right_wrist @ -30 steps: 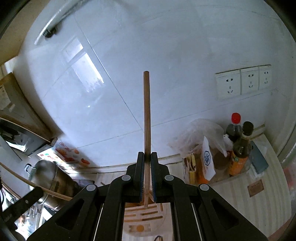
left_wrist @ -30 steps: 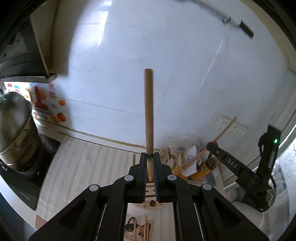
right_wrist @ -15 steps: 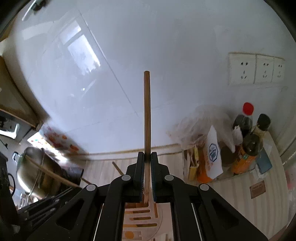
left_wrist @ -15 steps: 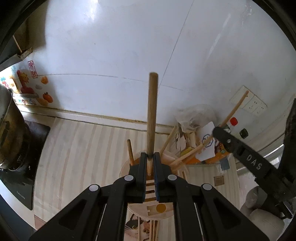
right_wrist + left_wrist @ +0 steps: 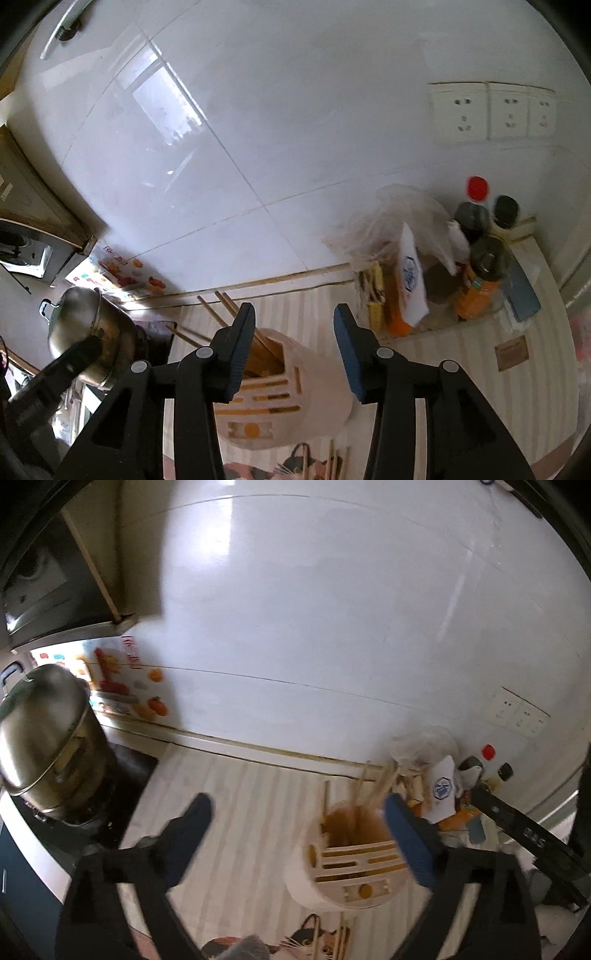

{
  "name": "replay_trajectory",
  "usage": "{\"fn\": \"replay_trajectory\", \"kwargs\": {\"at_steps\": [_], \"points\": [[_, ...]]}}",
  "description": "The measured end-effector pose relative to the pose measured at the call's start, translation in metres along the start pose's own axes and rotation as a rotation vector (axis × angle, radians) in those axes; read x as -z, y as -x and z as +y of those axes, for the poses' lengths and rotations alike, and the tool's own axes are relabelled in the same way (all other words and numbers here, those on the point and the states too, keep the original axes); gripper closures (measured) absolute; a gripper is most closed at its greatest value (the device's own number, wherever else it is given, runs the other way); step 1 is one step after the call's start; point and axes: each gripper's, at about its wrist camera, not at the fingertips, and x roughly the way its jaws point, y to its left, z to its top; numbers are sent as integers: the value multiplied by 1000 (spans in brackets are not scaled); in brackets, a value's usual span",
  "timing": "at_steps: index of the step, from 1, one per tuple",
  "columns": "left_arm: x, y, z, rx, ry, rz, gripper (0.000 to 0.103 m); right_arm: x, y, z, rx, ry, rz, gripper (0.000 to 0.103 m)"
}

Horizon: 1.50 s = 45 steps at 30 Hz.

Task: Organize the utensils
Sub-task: 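Open both grippers to drop the chopsticks into the beige holder, then lower the right gripper onto a chopstick on the placemat and close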

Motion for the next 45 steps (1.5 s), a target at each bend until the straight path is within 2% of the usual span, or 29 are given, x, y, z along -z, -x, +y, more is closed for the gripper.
{"fn": "replay_trajectory", "kwargs": {"at_steps": [2,7,10,11,14,20,24,27,30,31,32,34,37,40,43,45], "points": [[8,1,7,-30,2,-1,0,7,6,-6,12,-6,-4,54],[34,-4,17,-91,-15,20,0,35,11,-24,43,-26,8,42],[62,-14,21,-189,-41,35,0,60,5,-32,80,-13,27,32],[73,-21,22,-215,-58,53,0,70,2,-35,97,-3,39,32],[106,-43,26,-239,-79,130,0,101,-18,-42,137,23,128,32],[185,-105,34,-315,-127,340,0,180,-84,-63,173,11,402,33],[222,-128,35,-337,-150,422,0,222,-121,-70,178,4,535,49],[239,-139,36,-330,-153,471,0,245,-138,-70,173,10,604,59],[249,-145,34,-316,-163,500,0,259,-147,-66,186,41,645,76],[252,-146,31,-308,-166,507,0,259,-144,-64,201,64,620,81],[252,-147,29,-299,-168,512,0,261,-145,-63,210,81,629,95],[255,-148,21,-268,-178,520,3,261,-143,-65,224,83,626,96],[264,-155,-1,-201,-218,548,6,260,-135,-71,289,144,602,96],[270,-166,-16,-128,-212,602,28,259,-127,-87,333,166,603,96],[276,-177,-32,-75,-207,640,31,256,-118,-108,349,140,615,96],[278,-180,-39,-70,-224,645,32,254,-112,-123,340,102,617,96]]}}
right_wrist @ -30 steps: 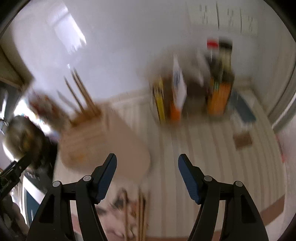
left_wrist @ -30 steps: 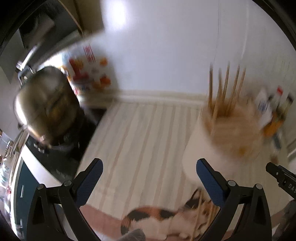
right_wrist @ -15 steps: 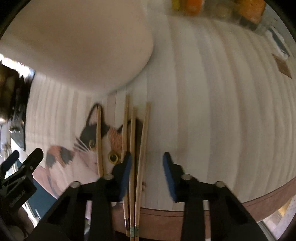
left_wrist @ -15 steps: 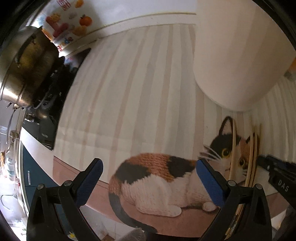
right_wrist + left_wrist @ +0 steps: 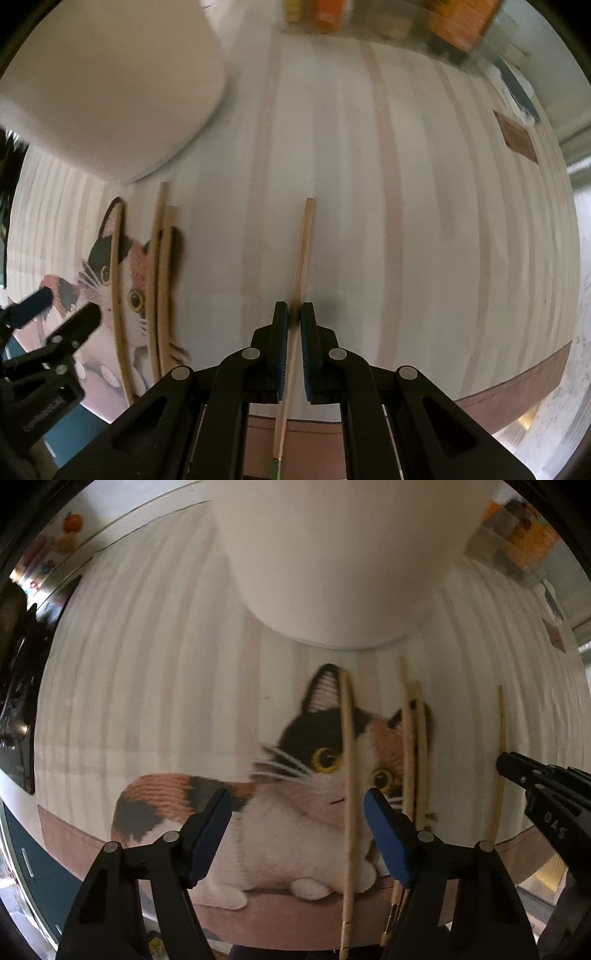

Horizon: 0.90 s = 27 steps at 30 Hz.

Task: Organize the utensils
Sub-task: 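Lower the right gripper onto a chopstick on the placemat and close, then close the left gripper on another chopstick while the right gripper holds its own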

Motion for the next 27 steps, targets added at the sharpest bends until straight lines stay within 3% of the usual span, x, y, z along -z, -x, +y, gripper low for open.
{"fn": "replay_trajectory", "kwargs": {"at_steps": [3,9,11,20,27], "points": [[0,-5,-10,3,-24,9,42,4,2,-15,-4,-12,2,96],[2,-12,-19,17,-25,14,75,3,9,-35,19,-16,12,95],[1,-12,-18,12,-36,7,96,5,9,-35,26,-12,13,95],[4,-15,37,-28,27,11,98,4,2,17,81,18,2,95],[-3,-15,67,-10,63,21,98,11,1,46,59,51,-11,96]]}}
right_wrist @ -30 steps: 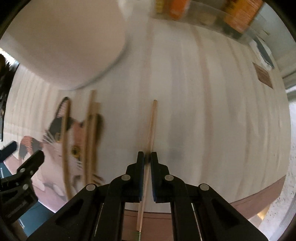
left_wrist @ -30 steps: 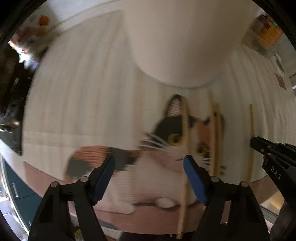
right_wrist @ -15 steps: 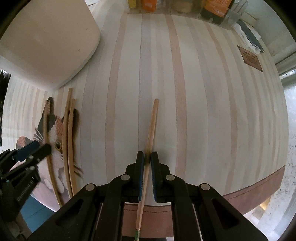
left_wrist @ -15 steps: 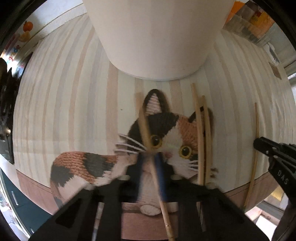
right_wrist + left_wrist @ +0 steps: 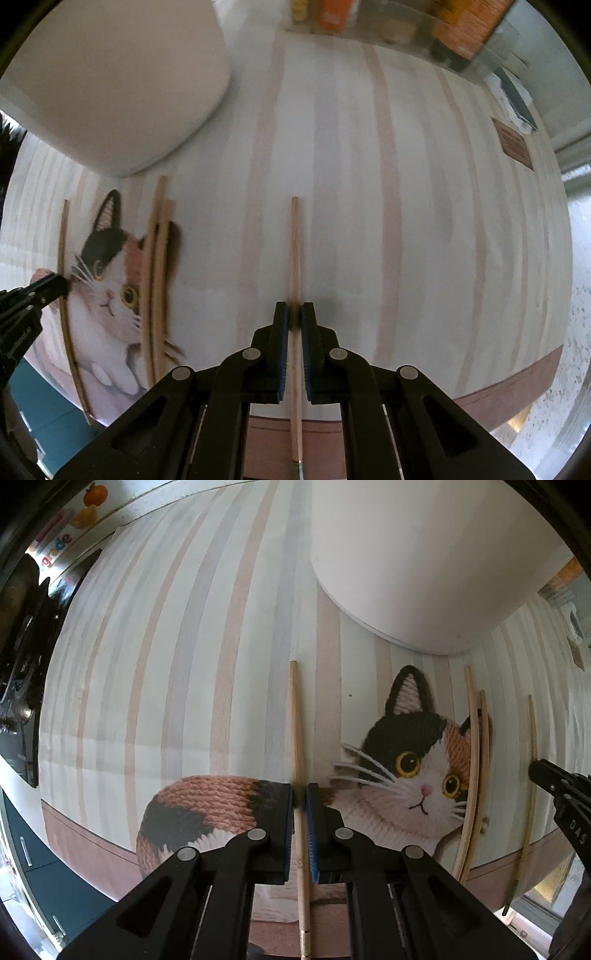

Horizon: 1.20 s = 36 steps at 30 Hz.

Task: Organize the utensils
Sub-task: 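Close the left gripper on another chopstick while the right gripper holds its own, then lift both chopsticks off the placemat and carry them toward the beige holder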

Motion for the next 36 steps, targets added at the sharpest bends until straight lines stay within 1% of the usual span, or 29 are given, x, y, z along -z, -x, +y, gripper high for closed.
{"fn": "replay_trajectory", "kwargs": {"at_steps": [3,6,8,10,16,26,28,29,32,36], "points": [[1,-1,6,3,-3,-2,98,-3,-1,13,2,10,-2,96],[2,-2,12,18,6,1,98,-3,-3,14,-29,-7,48,95],[3,0,4,27,17,2,98,-7,-7,10,-33,-10,87,94],[5,3,2,32,24,0,98,-2,-6,8,-33,0,97,93],[4,3,7,31,18,2,98,2,-5,8,5,20,77,93],[2,-2,0,15,17,-4,98,1,-6,21,18,1,47,93],[2,-2,-4,4,8,-6,98,-3,-5,16,17,-4,42,93],[2,-2,-5,-1,5,-7,98,-3,-4,15,15,-12,39,94],[3,-1,-6,-12,6,-6,98,0,0,1,-55,-106,13,96],[6,14,-1,-18,38,-58,100,-1,22,-11,-85,-166,-81,96]]}}
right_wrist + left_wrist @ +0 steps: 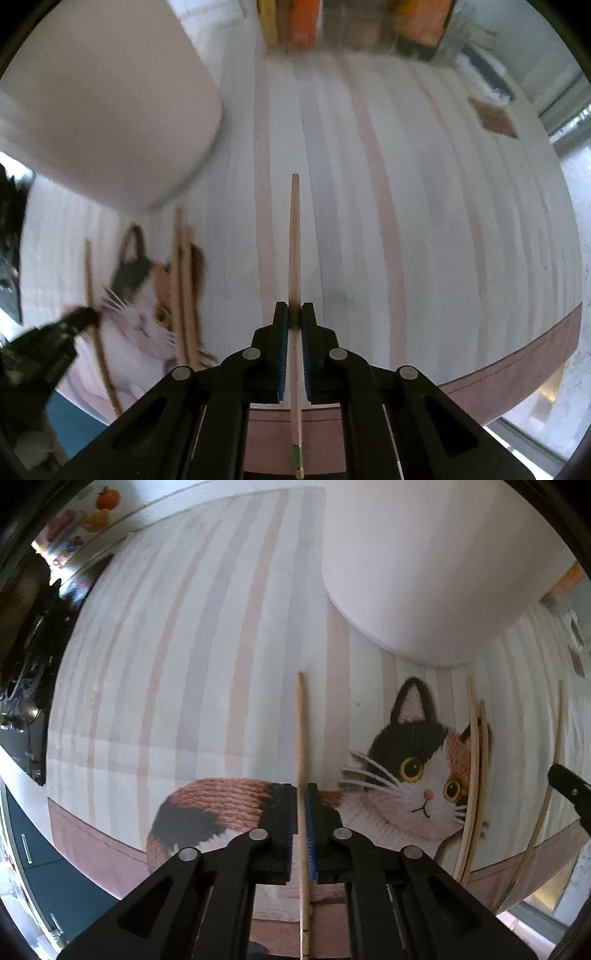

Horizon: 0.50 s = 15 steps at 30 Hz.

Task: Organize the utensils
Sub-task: 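Lift both chopsticks off the placemat and carry them toward the beige holder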

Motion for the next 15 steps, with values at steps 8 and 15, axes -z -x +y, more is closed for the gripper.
{"fn": "replay_trajectory", "kwargs": {"at_steps": [8,15], "points": [[-13,62,26,33,99,-143,101,-7,35,-2,-40,-11,-91,96],[-24,112,43,31,137,-266,102,-16,67,-7,-67,-24,-191,96]]}}
